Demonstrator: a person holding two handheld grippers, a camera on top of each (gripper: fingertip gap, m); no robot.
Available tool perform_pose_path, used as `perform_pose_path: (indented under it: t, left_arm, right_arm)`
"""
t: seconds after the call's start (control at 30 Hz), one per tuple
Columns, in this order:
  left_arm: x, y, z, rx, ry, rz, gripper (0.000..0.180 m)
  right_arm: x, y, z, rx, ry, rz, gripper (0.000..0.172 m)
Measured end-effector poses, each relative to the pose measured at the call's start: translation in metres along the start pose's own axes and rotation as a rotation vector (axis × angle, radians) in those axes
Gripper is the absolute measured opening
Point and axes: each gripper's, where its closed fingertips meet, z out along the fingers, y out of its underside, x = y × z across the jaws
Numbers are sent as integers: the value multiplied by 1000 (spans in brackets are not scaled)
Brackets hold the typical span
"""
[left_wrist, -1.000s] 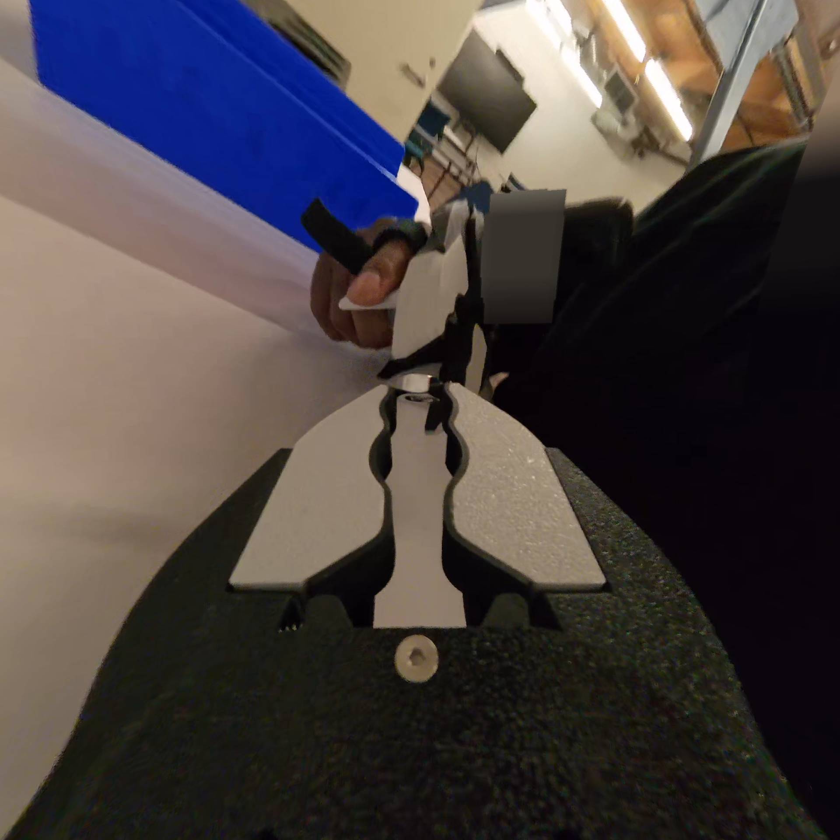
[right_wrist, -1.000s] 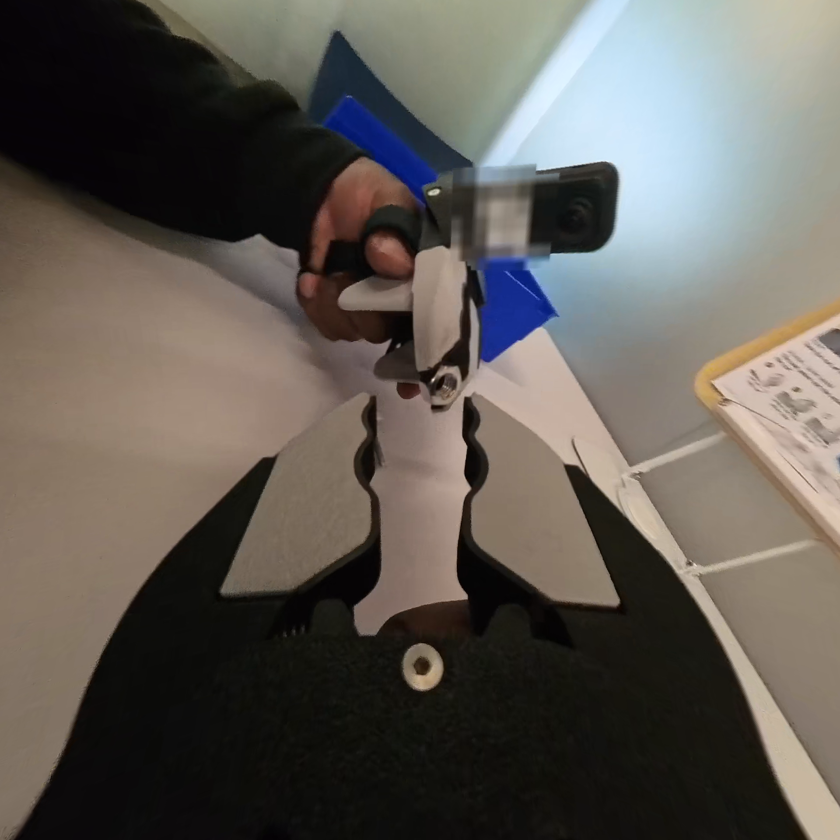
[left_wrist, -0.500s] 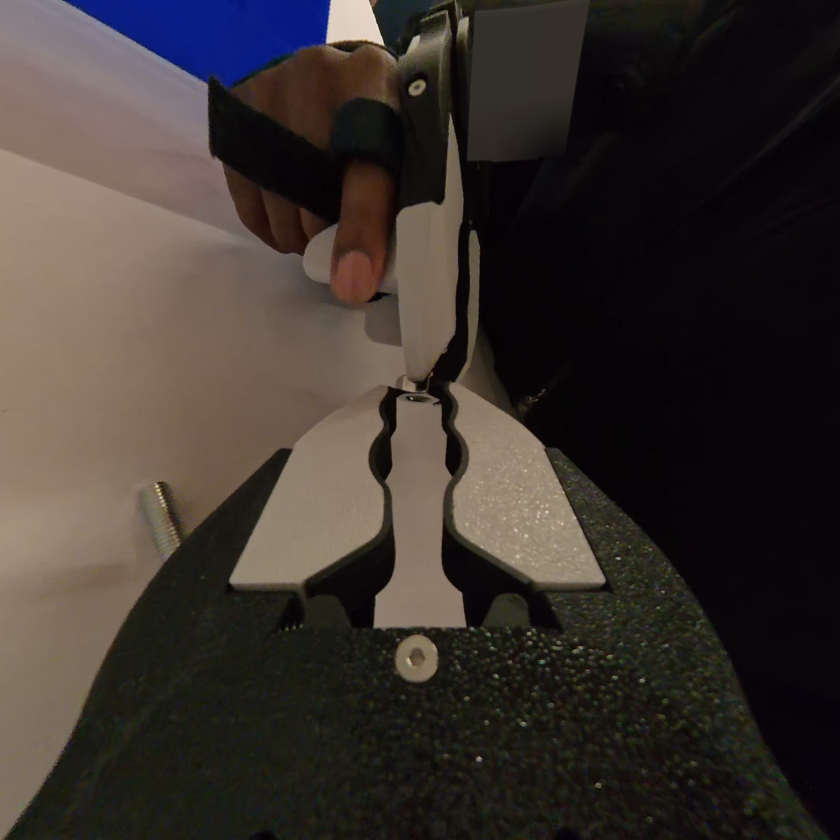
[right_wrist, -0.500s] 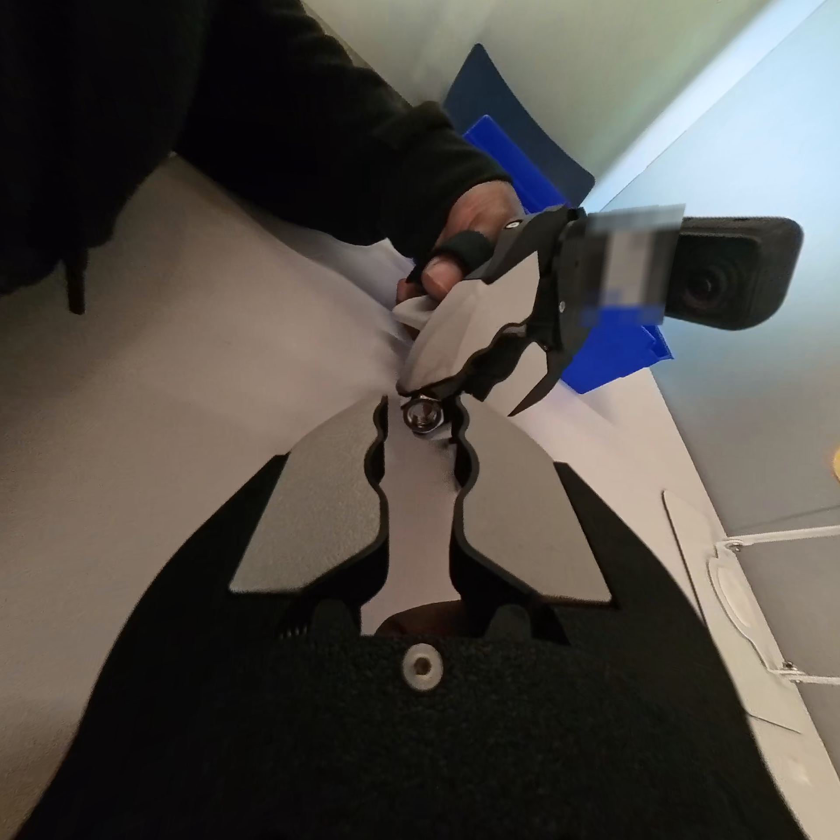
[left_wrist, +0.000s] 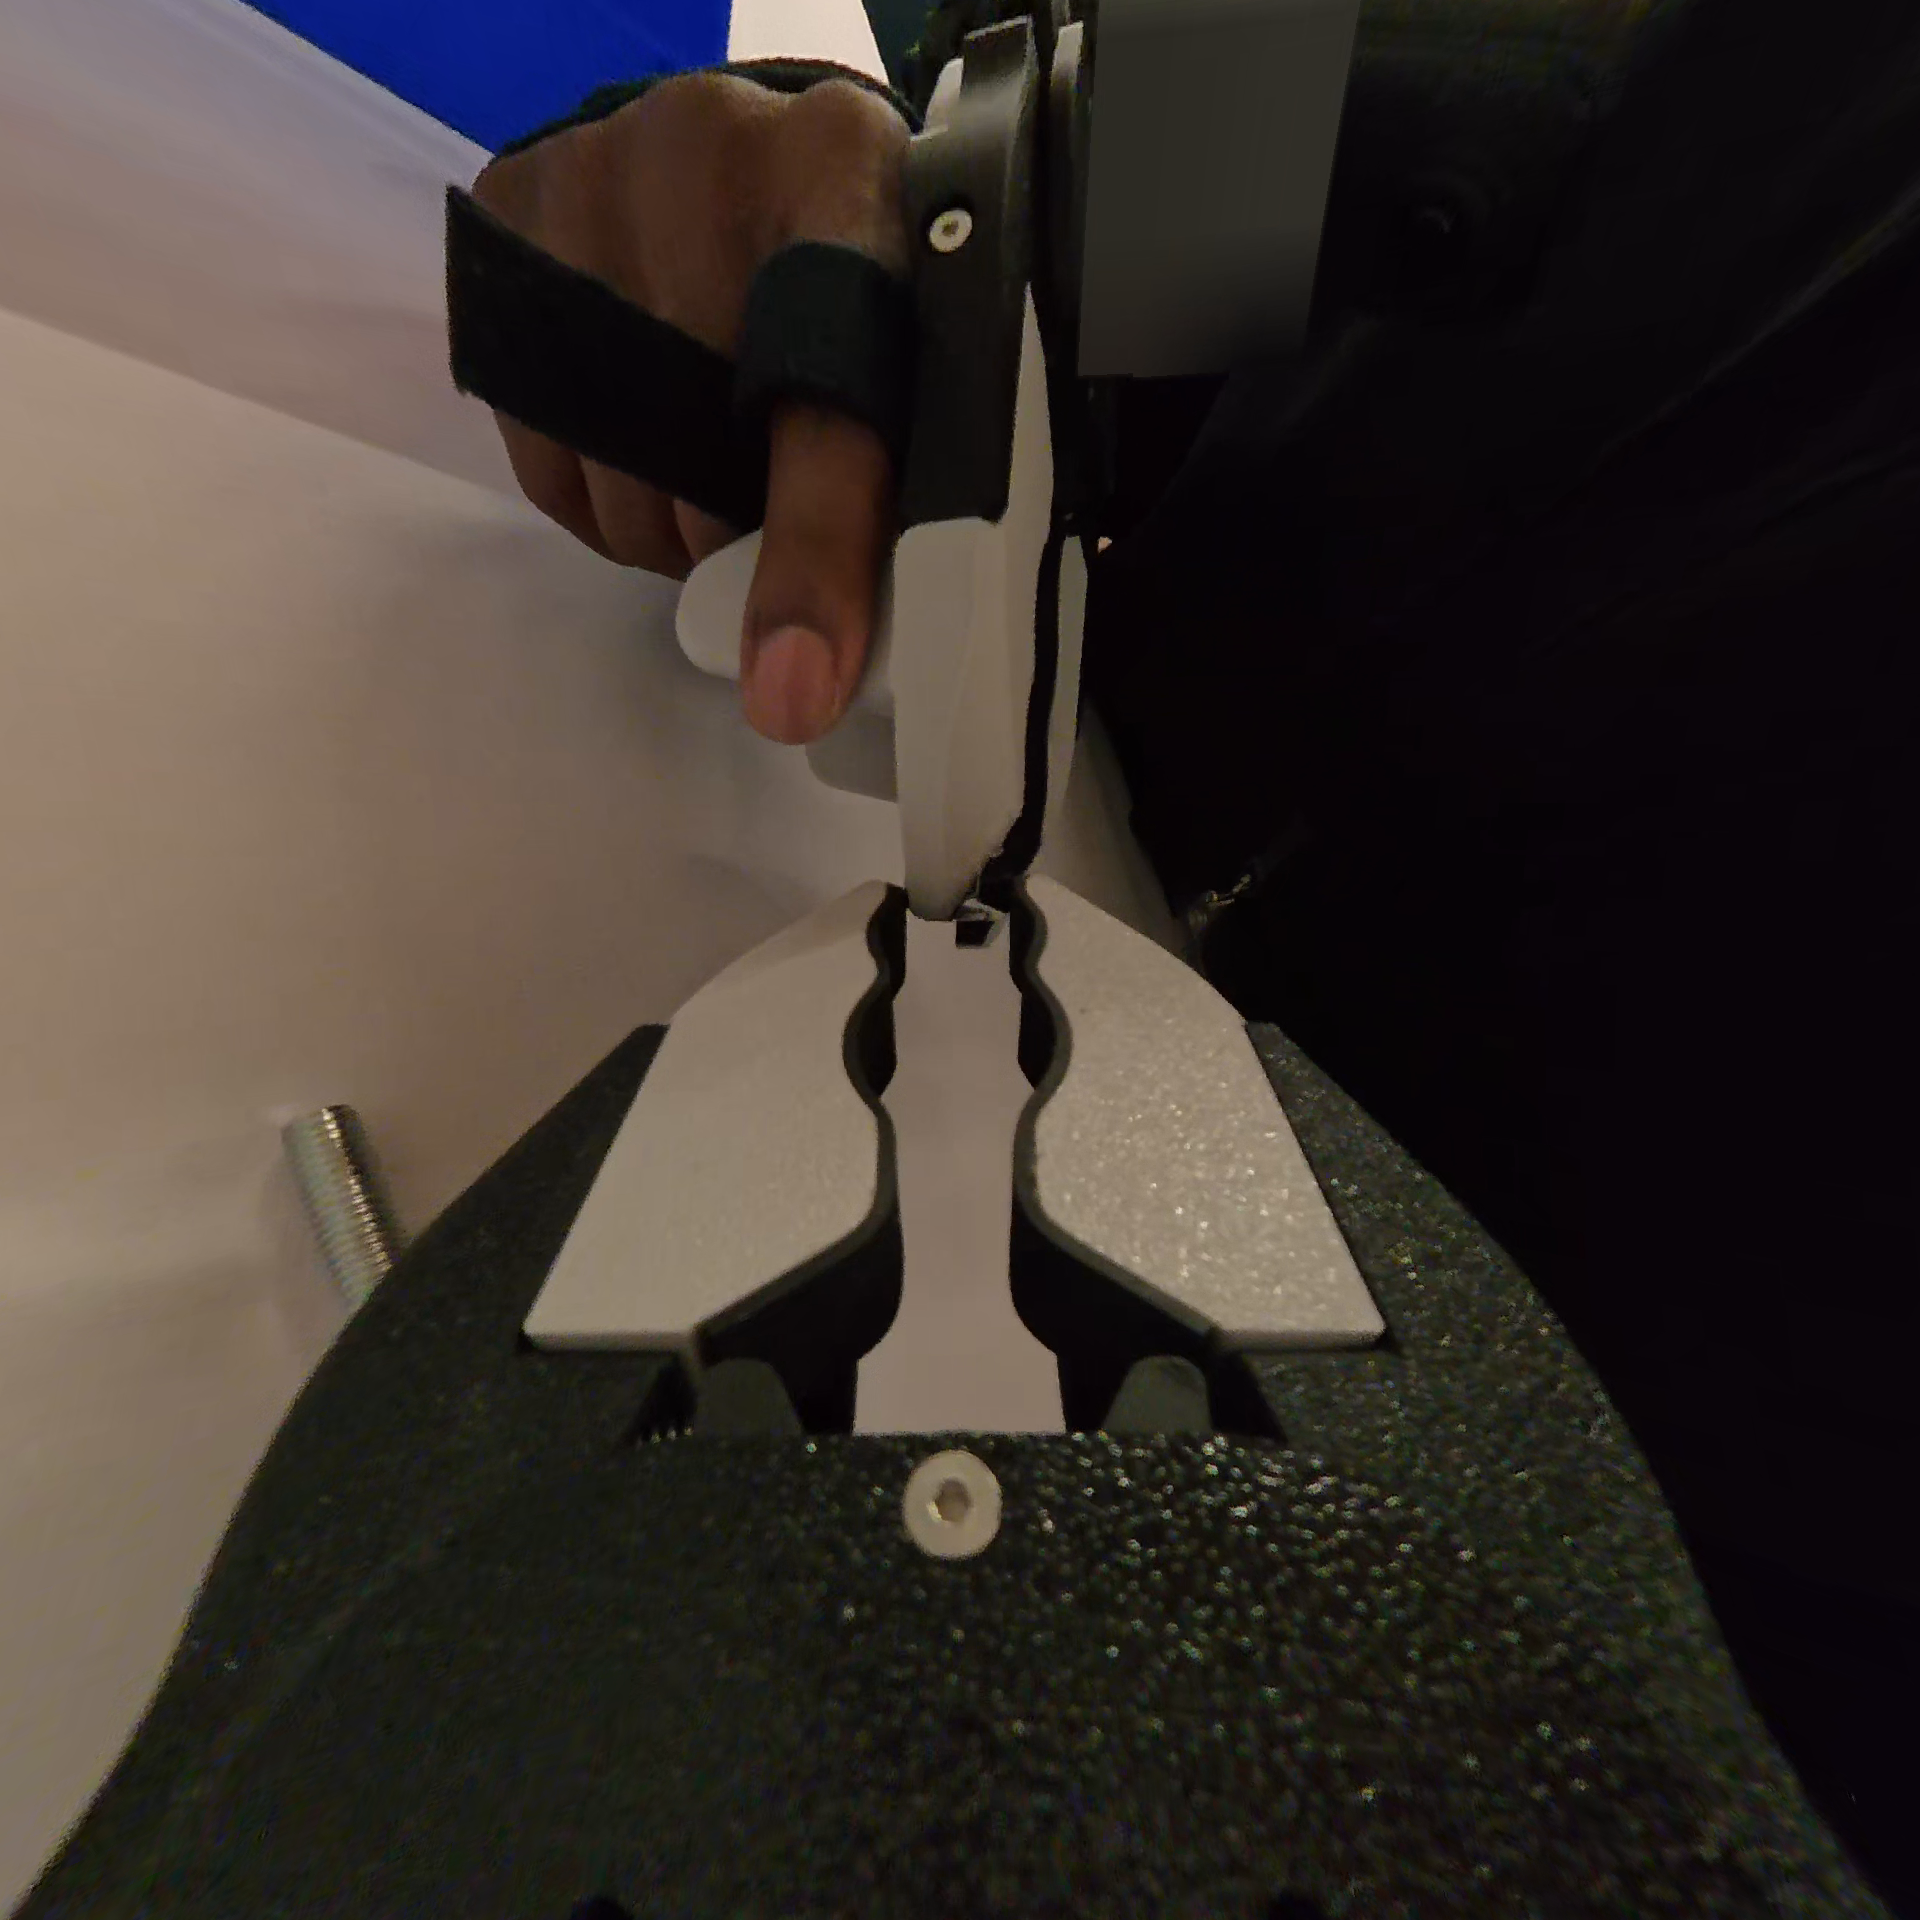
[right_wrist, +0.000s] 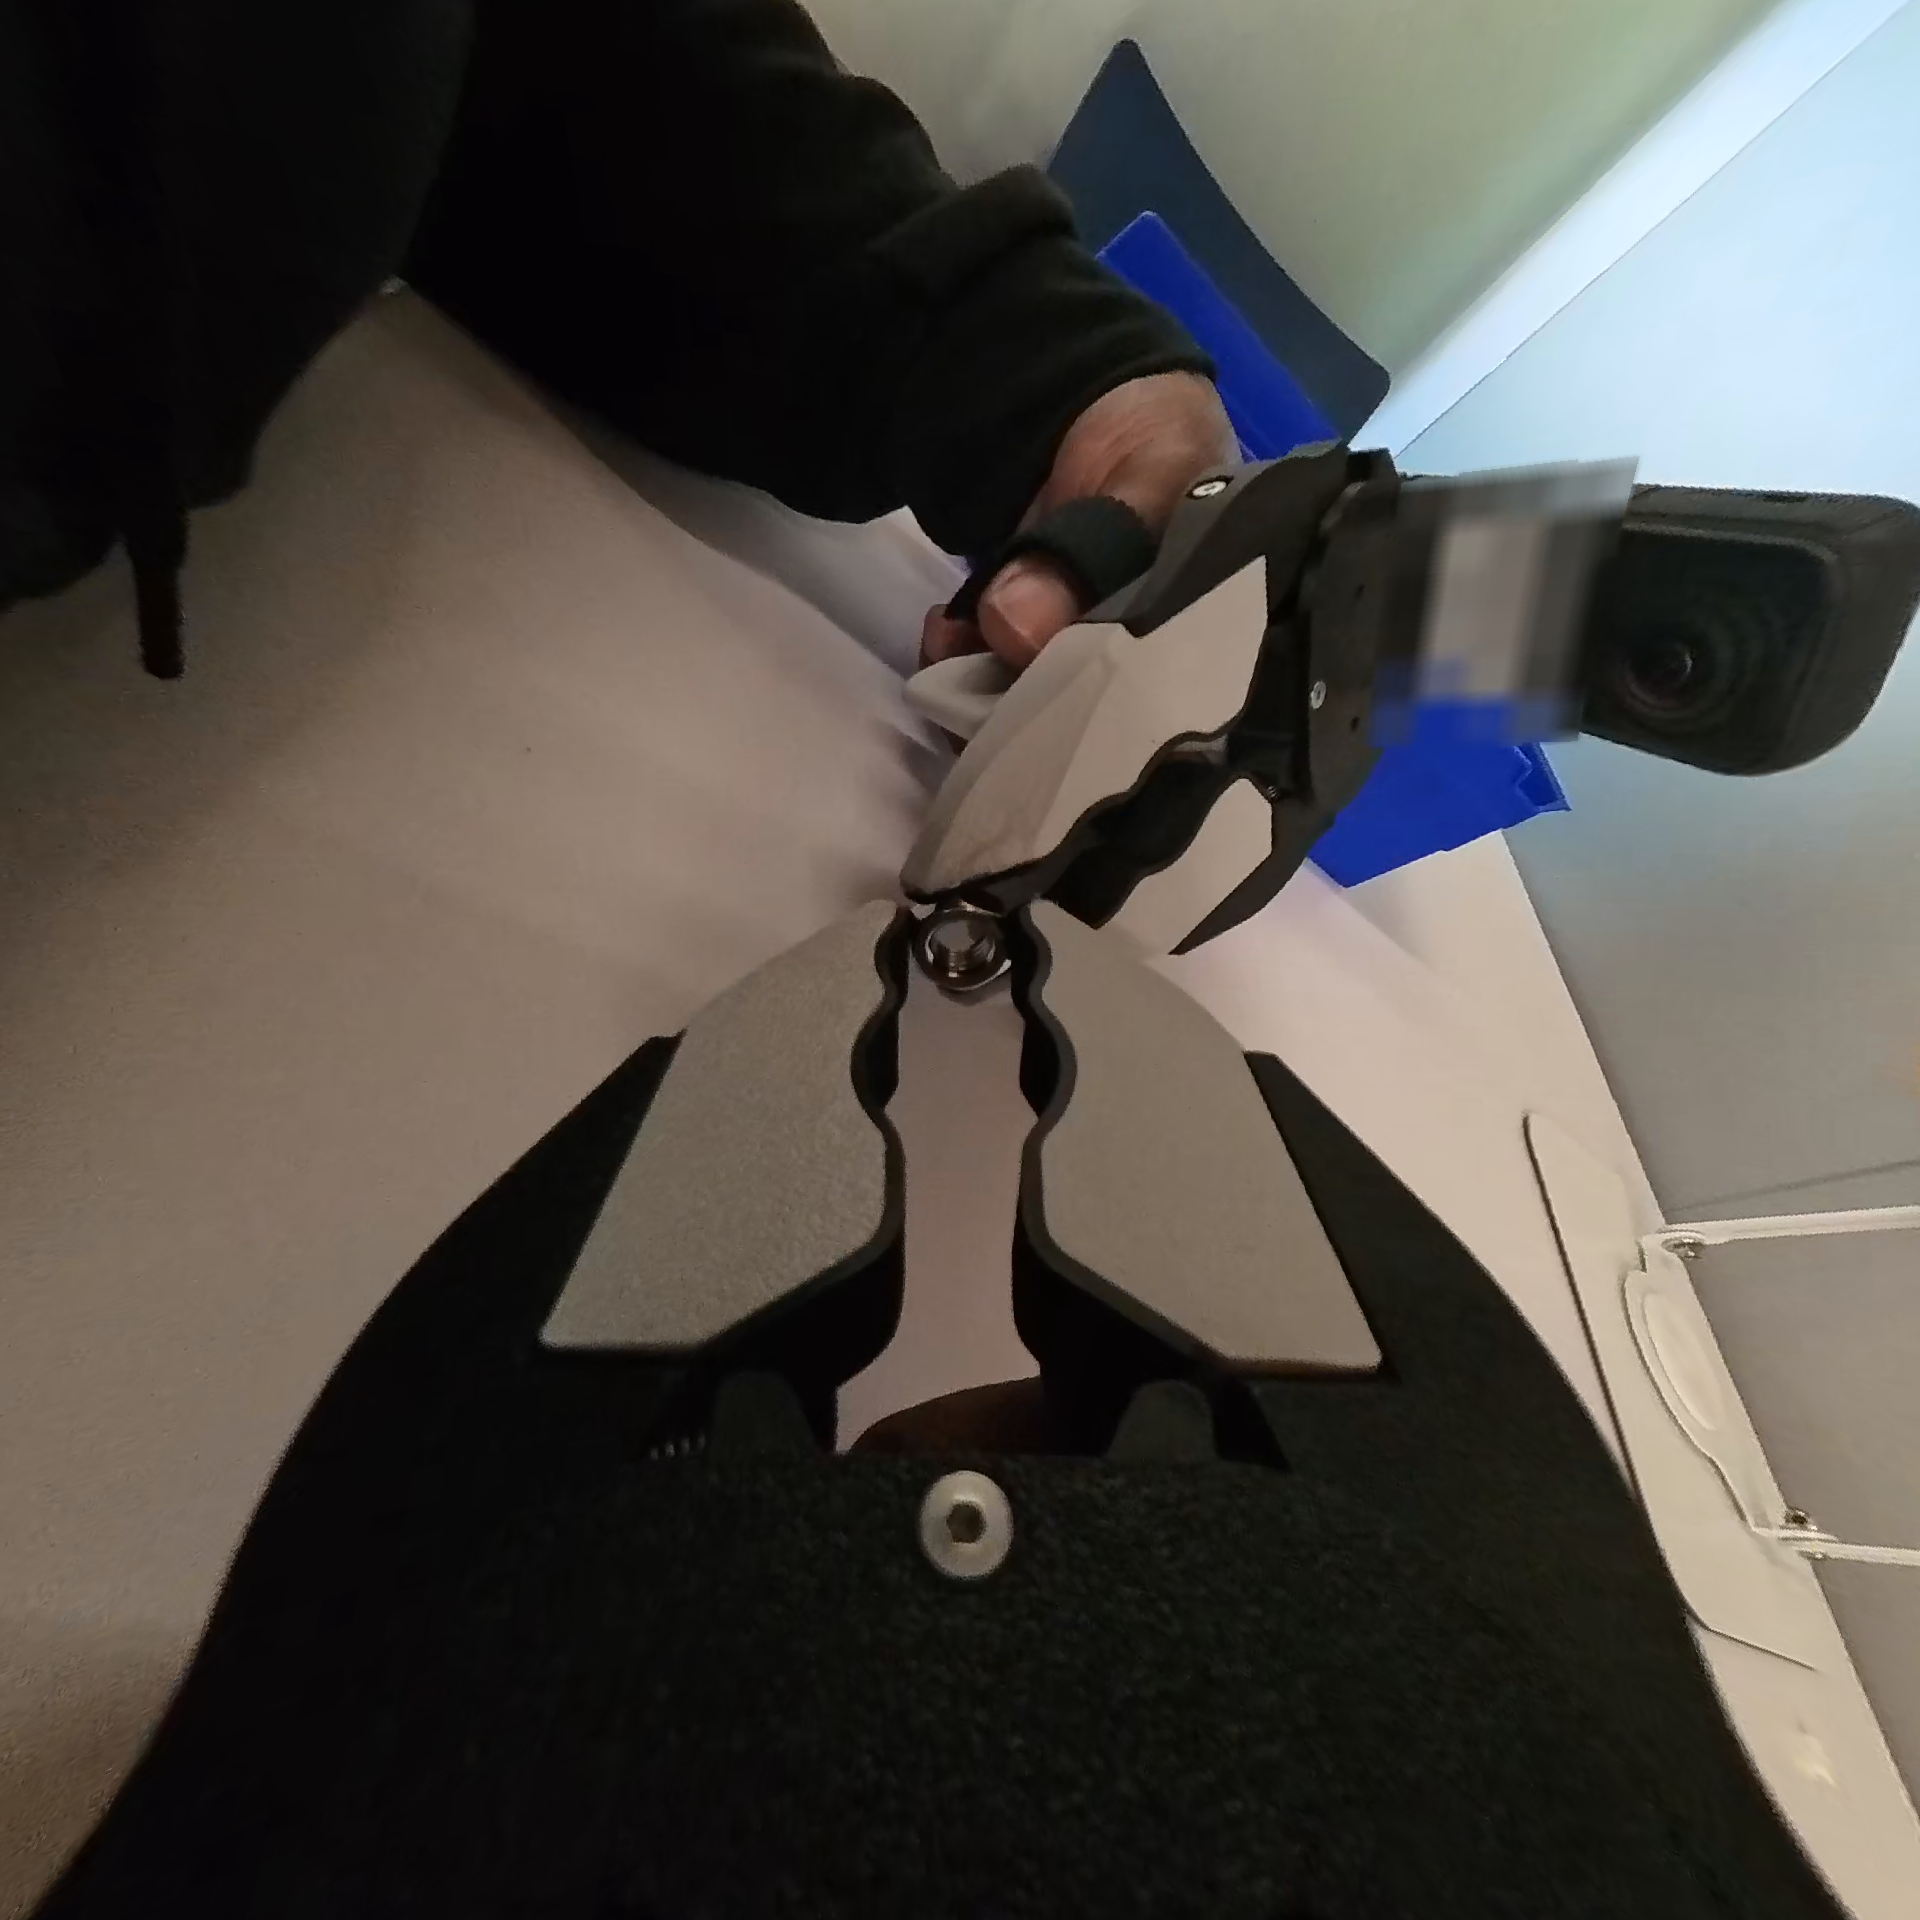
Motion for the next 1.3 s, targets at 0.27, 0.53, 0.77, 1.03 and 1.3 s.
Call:
perform_pose_path:
  t: [0.27, 0.53, 0.77, 1.03, 1.3]
  left_arm:
    - [1, 3, 3, -23, 2, 7, 18]
    - [-7, -6, -2, 33, -58, 8, 24]
    - [-34, -6, -47, 70, -346, 15, 40]
    - [-71, 26, -68, -94, -625, -78, 40]
    - [-86, 34, -61, -155, -679, -81, 37]
  right_arm:
    - [-5, 0, 2, -1, -25, 10, 18]
    - [3, 5, 0, -30, 9, 0, 17]
    - [33, 8, -11, -28, 149, 28, 17]
    - [53, 21, -21, -61, 246, 43, 18]
    - [53, 25, -20, -84, 258, 26, 17]
